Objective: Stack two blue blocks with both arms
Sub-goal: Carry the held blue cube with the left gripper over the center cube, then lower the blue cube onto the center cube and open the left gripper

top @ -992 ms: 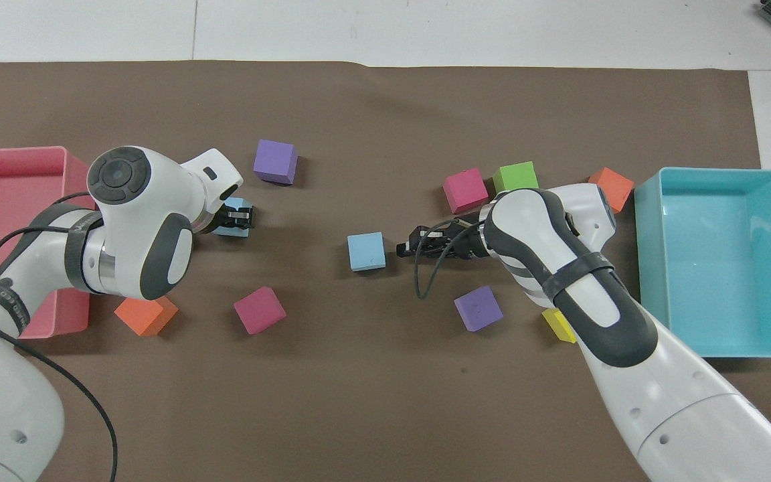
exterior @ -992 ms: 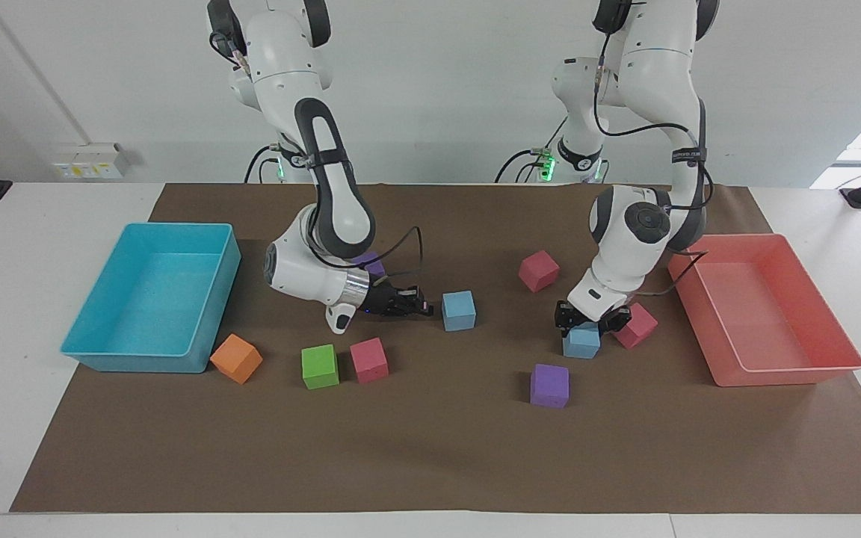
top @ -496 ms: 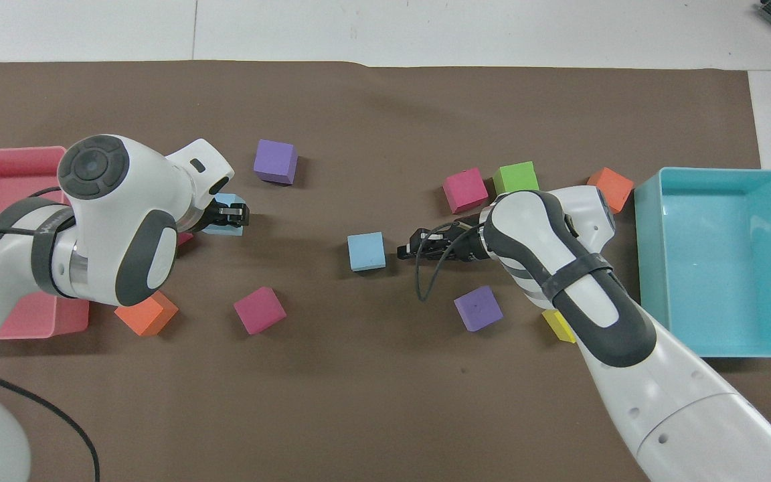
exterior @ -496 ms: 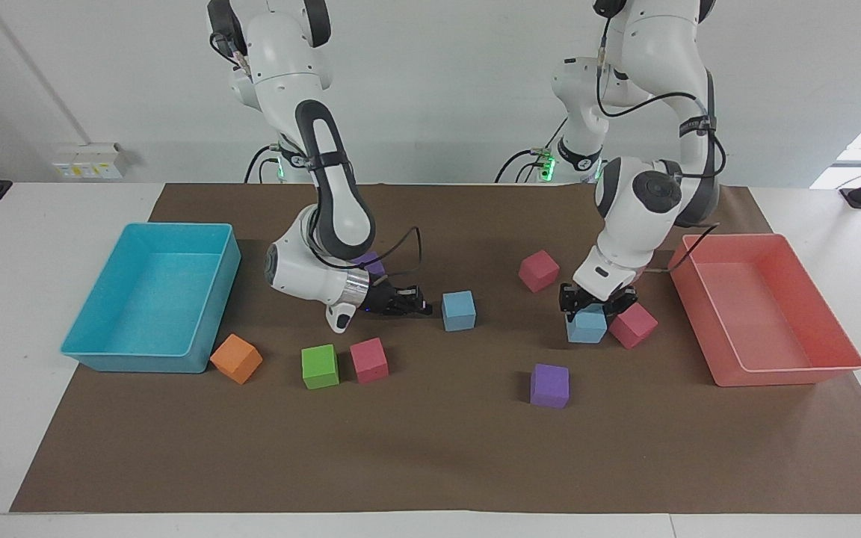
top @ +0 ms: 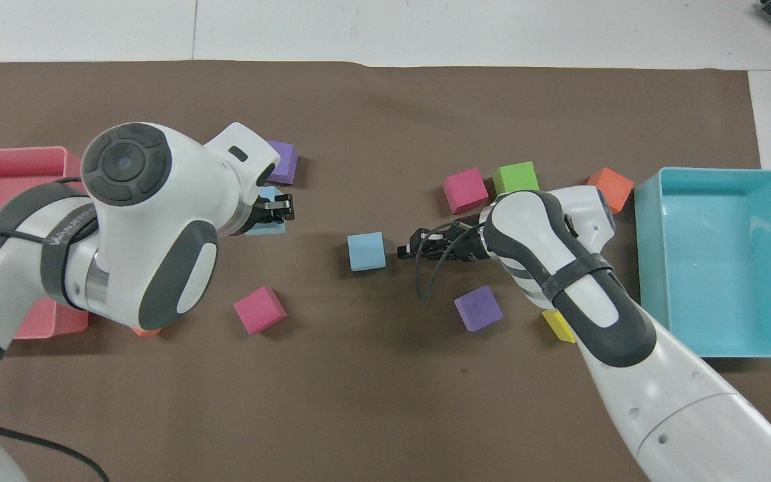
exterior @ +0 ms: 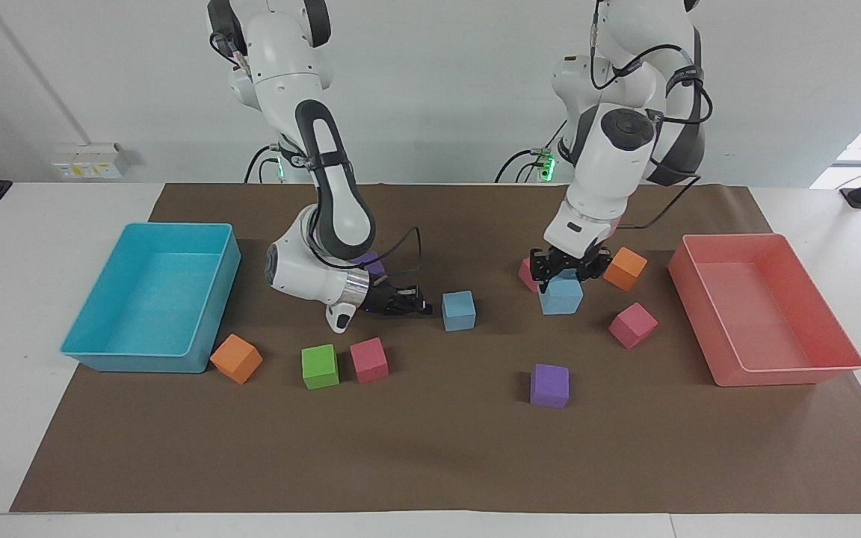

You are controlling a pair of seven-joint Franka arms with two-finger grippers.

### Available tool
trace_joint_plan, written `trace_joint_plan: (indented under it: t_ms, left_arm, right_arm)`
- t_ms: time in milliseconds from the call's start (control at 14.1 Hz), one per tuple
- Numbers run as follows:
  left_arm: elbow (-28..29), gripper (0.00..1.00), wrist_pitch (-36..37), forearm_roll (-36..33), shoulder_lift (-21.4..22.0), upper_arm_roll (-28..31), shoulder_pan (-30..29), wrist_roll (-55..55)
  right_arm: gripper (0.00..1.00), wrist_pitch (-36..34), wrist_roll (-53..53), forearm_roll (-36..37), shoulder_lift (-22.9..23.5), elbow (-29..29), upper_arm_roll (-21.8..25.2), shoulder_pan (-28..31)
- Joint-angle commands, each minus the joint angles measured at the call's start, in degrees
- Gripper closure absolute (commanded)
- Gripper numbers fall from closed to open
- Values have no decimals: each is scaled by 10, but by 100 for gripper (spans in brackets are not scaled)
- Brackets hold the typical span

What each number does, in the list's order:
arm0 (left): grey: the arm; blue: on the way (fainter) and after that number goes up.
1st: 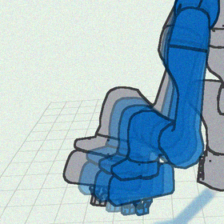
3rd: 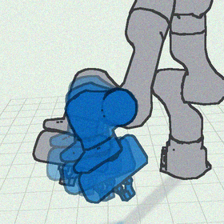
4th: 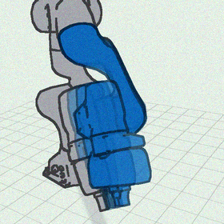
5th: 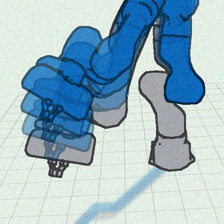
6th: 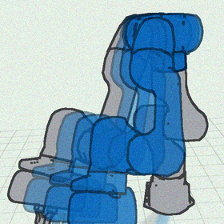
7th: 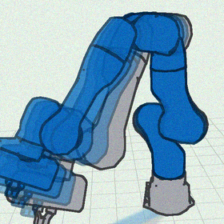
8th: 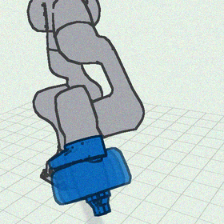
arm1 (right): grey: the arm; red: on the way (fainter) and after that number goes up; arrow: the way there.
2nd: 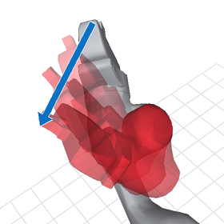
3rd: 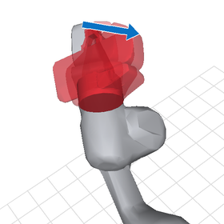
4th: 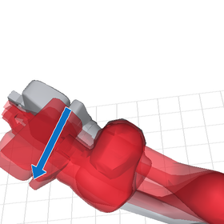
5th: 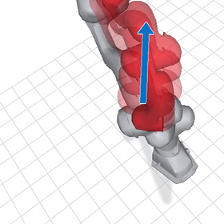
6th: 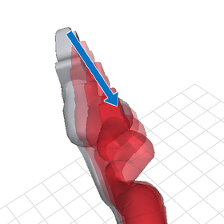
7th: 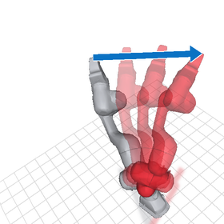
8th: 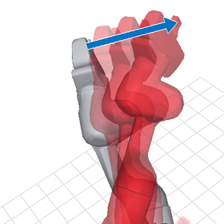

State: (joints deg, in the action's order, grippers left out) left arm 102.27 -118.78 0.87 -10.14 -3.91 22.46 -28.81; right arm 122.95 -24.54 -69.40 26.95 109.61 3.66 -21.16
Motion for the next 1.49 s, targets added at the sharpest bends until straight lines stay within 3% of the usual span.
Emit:
trace_joint_plan:
  t_ms: [0, 496, 850, 1417]
  left_arm:
    - [-67, 100, 17, -4, -64, 10, 52, -70]
    - [-66, 100, -29, -3, -100, 8, 118, -158]
    - [-51, 100, -61, -4, -109, 8, 130, -167]
    - [-29, 100, -54, -5, -103, 9, 131, -169]
  right_arm:
    - [100, 17, -26, -21, -9, 15, -2, -1]
    - [100, 17, -26, -21, -9, 14, -2, -1]
    - [100, 17, -26, -21, -9, 14, -1, -1]
    - [100, 17, -26, -21, -9, 14, -2, -1]
